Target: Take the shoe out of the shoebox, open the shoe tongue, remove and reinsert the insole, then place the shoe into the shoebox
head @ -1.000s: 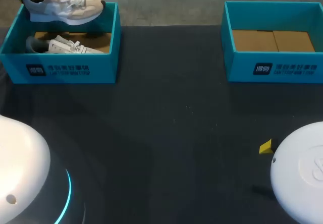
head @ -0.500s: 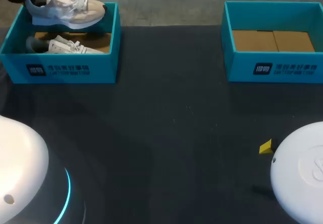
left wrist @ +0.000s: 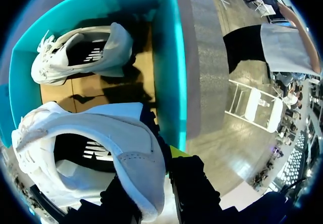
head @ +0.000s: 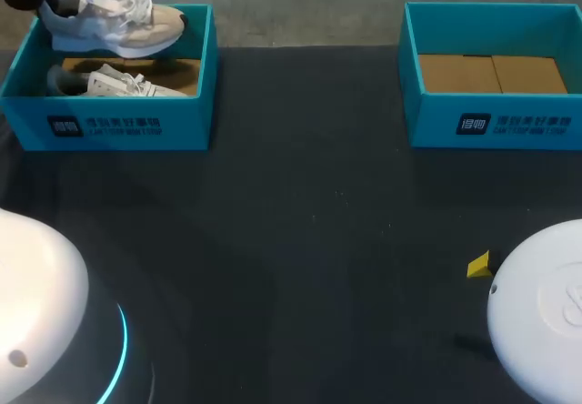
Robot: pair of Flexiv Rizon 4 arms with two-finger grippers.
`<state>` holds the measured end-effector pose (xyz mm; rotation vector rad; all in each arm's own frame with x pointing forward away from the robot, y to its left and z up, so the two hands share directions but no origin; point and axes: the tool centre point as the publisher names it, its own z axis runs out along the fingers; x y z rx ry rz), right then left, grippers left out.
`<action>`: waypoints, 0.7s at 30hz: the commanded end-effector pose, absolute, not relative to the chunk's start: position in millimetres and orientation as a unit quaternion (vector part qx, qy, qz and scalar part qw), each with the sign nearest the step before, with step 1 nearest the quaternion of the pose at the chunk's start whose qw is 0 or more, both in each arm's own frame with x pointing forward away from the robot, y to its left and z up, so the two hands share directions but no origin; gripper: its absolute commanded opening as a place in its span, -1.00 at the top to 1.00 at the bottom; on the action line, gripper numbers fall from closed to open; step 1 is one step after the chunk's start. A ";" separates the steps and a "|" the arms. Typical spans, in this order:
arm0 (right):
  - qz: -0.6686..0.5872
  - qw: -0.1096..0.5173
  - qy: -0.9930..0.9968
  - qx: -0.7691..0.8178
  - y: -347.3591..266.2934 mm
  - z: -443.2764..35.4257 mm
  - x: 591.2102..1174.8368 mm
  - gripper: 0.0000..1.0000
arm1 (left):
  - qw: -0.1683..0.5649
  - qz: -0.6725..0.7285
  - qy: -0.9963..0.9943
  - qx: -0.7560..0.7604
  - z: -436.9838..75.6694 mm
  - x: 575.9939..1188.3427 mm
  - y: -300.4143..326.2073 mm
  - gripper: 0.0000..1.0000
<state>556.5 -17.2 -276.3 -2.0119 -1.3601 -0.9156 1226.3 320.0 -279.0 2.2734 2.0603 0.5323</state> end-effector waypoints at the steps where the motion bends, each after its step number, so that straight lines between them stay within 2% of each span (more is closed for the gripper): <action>1: -0.339 0.268 -0.504 -0.747 -16.1 -275.3 554.9 -1.00 | 0.012 0.172 0.661 0.730 -282.8 1228.9 318.0 1.00; 21: -0.339 0.268 -0.504 -0.747 -16.1 -275.3 554.9 -1.00 | 0.001 0.167 0.671 0.723 -302.7 1245.7 314.8 1.00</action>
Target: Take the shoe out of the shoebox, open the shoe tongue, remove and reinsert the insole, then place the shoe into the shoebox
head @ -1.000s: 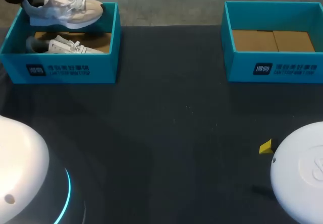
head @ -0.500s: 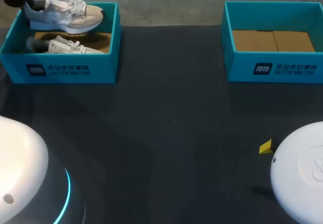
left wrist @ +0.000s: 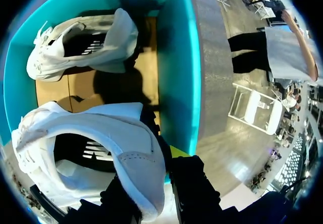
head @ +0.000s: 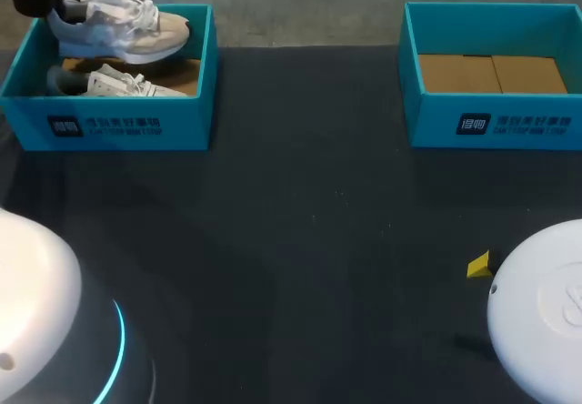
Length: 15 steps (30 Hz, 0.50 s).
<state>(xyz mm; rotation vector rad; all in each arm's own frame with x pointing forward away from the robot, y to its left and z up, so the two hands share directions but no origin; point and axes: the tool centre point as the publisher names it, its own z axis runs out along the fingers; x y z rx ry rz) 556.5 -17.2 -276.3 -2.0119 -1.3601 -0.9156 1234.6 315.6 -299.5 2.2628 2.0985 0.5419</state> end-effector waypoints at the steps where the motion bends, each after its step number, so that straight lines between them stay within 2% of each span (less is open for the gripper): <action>1: -0.339 0.268 -0.504 -0.747 -16.1 -275.3 554.9 -1.00 | 0.001 0.167 0.669 0.724 -304.5 1246.0 313.0 1.00; 15: -0.339 0.268 -0.504 -0.747 -16.1 -275.3 554.9 -1.00 | -0.014 0.166 0.671 0.723 -321.8 1250.5 303.9 1.00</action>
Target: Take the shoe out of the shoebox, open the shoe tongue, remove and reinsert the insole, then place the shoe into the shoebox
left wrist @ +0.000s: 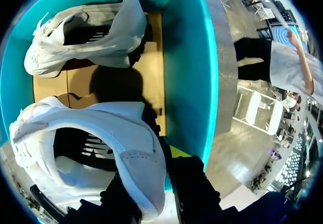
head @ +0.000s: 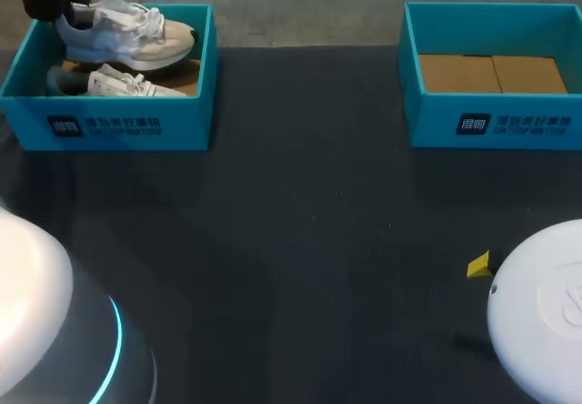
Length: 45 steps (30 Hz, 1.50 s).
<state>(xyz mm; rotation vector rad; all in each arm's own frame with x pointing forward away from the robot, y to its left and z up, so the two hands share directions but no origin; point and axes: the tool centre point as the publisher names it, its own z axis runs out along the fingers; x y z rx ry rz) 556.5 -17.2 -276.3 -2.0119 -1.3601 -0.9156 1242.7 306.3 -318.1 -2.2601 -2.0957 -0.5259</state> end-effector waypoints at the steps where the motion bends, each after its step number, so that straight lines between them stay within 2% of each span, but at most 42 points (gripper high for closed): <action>1: -0.339 0.268 -0.504 -0.747 -16.1 -275.3 554.9 -1.00 | 0.015 -0.166 -0.670 -0.723 -323.0 1249.1 302.8 1.00; 45: -0.339 0.268 -0.504 -0.747 -16.1 -275.3 554.9 -1.00 | 0.049 -0.154 -0.675 -0.720 -381.8 1234.4 297.1 1.00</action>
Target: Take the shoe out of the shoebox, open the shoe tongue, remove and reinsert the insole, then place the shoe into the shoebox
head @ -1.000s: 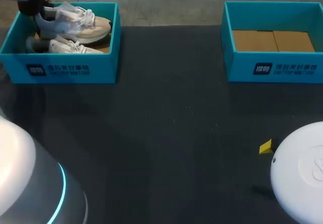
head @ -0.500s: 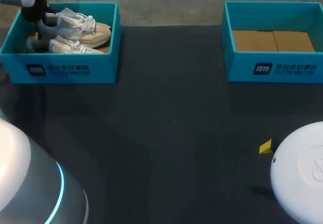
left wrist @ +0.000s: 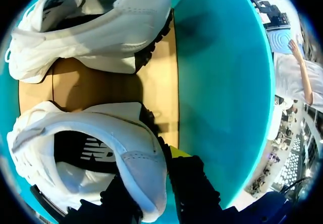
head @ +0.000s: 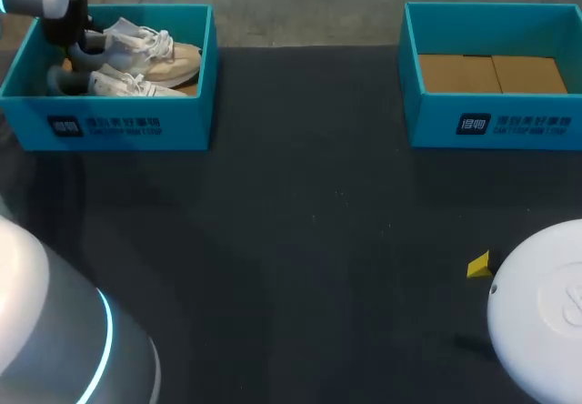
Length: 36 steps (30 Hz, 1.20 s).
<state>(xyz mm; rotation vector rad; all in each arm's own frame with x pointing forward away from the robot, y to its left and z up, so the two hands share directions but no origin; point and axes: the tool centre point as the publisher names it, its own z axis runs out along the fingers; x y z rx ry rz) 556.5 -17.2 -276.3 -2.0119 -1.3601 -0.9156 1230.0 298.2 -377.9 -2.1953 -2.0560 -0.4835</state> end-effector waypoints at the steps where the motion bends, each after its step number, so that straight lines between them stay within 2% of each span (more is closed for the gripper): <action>1: -0.339 0.268 -0.504 -0.747 -16.1 -275.3 554.9 -1.00 | 0.048 -0.154 -0.675 -0.720 -382.1 1234.1 297.3 1.00; 12: -0.339 0.268 -0.504 -0.747 -16.1 -275.3 554.9 -1.00 | 0.030 -0.137 -0.687 -0.713 -382.2 1235.0 301.2 1.00; 14: -0.339 0.268 -0.504 -0.747 -16.1 -275.3 554.9 -1.00 | 0.028 -0.136 -0.689 -0.712 -381.9 1234.2 301.4 -0.07; 15: -0.339 0.268 -0.504 -0.747 -16.1 -275.3 554.9 -1.00 | 0.026 -0.133 -0.690 -0.711 -381.3 1233.3 302.2 -0.44; 16: -0.339 0.268 -0.504 -0.747 -16.1 -275.3 554.9 -1.00 | 0.025 -0.133 -0.690 -0.711 -380.4 1232.6 302.8 -0.64; 17: -0.339 0.268 -0.504 -0.747 -16.1 -275.3 554.9 -1.00 | 0.023 -0.134 -0.691 -0.710 -379.4 1231.9 303.1 -1.00; 36: -0.339 0.268 -0.504 -0.747 -16.1 -275.3 554.9 -1.00 | -0.048 -0.115 -0.698 -0.705 -326.2 1221.5 293.9 -1.00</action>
